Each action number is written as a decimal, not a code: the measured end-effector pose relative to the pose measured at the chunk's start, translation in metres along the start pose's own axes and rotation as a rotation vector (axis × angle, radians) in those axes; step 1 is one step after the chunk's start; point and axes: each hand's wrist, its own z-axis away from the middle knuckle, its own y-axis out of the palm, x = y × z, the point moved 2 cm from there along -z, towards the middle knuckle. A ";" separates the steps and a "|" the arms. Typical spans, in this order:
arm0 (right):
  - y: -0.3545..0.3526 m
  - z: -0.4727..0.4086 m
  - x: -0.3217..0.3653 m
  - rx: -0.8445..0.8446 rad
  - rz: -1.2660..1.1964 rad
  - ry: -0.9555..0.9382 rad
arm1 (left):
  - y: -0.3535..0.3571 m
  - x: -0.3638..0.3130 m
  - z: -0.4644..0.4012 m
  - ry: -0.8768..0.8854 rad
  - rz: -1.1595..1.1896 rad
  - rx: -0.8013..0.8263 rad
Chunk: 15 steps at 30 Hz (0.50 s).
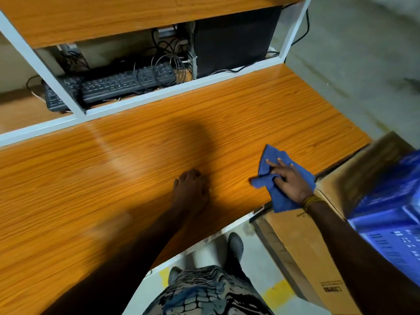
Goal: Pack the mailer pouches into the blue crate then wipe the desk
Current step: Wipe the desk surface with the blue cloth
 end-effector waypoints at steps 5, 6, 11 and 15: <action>0.010 -0.037 0.002 -0.153 0.086 0.292 | 0.009 -0.042 -0.028 -0.036 -0.034 0.038; 0.016 -0.034 0.007 -0.117 0.104 0.228 | 0.013 -0.051 -0.035 -0.044 -0.042 0.052; 0.007 0.014 -0.016 0.070 0.102 -0.157 | 0.023 -0.091 -0.068 -0.051 -0.037 0.070; -0.035 -0.003 -0.077 -0.134 0.078 0.110 | 0.025 -0.105 -0.085 -0.076 -0.040 0.106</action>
